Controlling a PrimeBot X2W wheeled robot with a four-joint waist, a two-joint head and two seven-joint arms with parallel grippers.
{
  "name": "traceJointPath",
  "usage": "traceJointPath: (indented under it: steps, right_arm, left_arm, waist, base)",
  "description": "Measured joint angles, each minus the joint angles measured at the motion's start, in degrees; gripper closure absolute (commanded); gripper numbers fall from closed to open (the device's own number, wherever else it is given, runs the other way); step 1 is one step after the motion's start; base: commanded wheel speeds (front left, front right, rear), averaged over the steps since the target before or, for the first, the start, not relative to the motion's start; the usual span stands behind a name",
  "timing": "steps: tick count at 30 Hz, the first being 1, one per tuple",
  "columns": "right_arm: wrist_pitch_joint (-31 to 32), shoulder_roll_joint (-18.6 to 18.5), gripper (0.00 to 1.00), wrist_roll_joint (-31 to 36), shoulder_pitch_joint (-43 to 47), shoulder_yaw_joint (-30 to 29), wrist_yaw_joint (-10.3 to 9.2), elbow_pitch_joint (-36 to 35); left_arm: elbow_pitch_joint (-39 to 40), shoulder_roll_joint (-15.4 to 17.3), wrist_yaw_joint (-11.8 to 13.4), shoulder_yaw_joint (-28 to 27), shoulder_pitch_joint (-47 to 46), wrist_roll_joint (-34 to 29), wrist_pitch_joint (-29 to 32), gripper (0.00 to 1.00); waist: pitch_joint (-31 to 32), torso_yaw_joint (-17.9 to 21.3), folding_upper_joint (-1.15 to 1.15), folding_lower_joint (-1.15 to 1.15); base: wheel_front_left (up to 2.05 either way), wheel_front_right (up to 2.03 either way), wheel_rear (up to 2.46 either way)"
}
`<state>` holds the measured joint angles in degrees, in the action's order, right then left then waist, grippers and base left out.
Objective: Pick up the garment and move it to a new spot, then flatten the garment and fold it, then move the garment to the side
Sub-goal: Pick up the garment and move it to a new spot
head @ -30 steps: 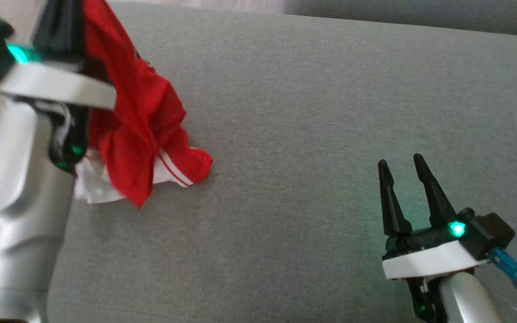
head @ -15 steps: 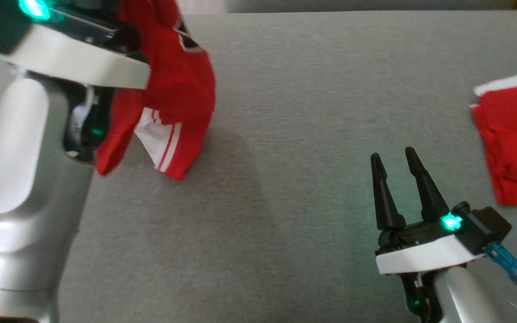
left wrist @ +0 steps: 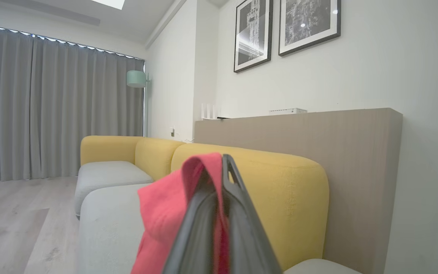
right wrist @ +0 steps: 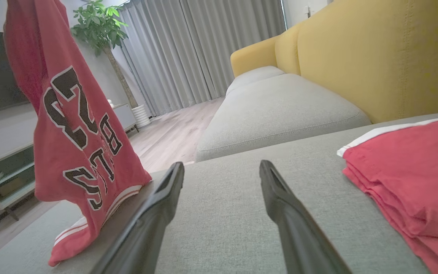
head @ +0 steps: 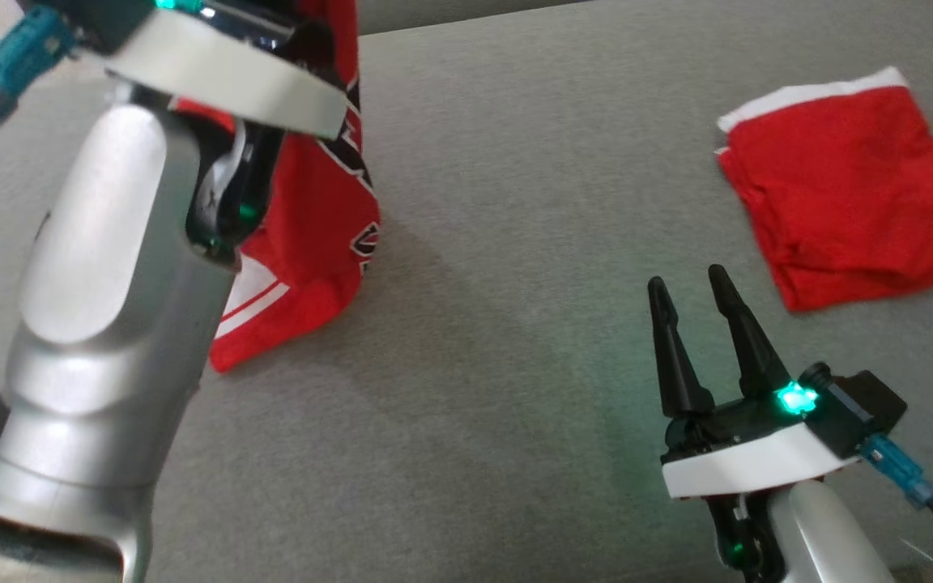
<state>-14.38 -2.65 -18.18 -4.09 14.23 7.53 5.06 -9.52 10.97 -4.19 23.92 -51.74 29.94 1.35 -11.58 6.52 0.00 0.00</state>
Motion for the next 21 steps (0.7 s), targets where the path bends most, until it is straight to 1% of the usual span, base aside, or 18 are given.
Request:
traceJointPath:
  steps: [4,6,8,9,13,16,17,19,21]
  right_arm:
    - [0.0,0.0,0.0,-0.59,0.03,0.01,0.0,-0.11]
    - [0.0,-0.01,0.0,-0.68,0.07,-0.09,0.0,-0.13]
    - [0.0,-0.01,0.0,-0.67,0.08,0.02,0.0,-0.14]
    - [0.0,-0.01,0.0,-0.67,0.08,0.02,0.0,-0.14]
    - [0.0,0.0,0.0,-0.75,0.07,0.2,0.0,-0.16]
    - [0.0,-0.01,0.0,-0.99,0.08,-0.3,0.0,-0.27]
    - [0.0,-0.01,0.0,-0.99,0.09,-0.6,0.0,-0.31]
    - [0.0,-0.01,0.0,-0.99,0.12,-1.23,0.0,-0.32]
    - [0.0,-0.01,0.0,-0.99,0.12,-1.42,0.0,-0.32]
  left_arm:
    - [-1.3,-0.96,0.12,0.0,-2.31,0.32,-0.98,1.0]
    - [-1.15,-1.69,0.04,0.8,-3.42,0.32,-0.93,1.0]
    - [-0.36,-2.81,-0.63,2.25,-4.4,0.37,-0.86,1.0]
    - [-0.36,-2.81,-0.63,2.25,-4.4,0.37,-0.86,1.0]
    - [1.79,-6.02,-1.13,4.24,-5.97,2.79,0.66,1.0]
    - [5.03,-6.75,-1.08,4.12,-7.95,4.44,1.66,1.0]
    - [6.28,-6.7,-1.03,3.81,-8.49,5.05,2.19,1.0]
    - [8.16,-5.57,-1.11,3.79,-9.25,5.2,3.72,1.0]
    - [8.11,-3.07,-1.32,3.9,-9.25,4.59,5.13,1.0]
  waist:
    - [0.42,1.69,0.0,0.0]
    - [0.81,1.84,0.0,0.0]
    - [1.12,1.87,0.0,0.0]
    - [1.12,1.87,0.0,0.0]
    - [1.78,2.15,0.0,0.0]
    - [2.12,2.38,0.0,0.0]
    - [2.15,2.33,0.0,-0.01]
    - [2.03,2.19,0.0,-0.01]
    - [1.79,2.14,0.0,-0.01]
  base:
    - [0.0,0.0,0.0]
    - [0.0,0.0,0.0]
    - [0.0,0.0,0.0]
    - [0.0,0.0,0.0]
    - [0.0,0.0,0.0]
    - [0.0,0.0,0.0]
    - [0.0,0.0,0.0]
    - [0.0,0.0,0.0]
    - [0.0,0.0,0.0]
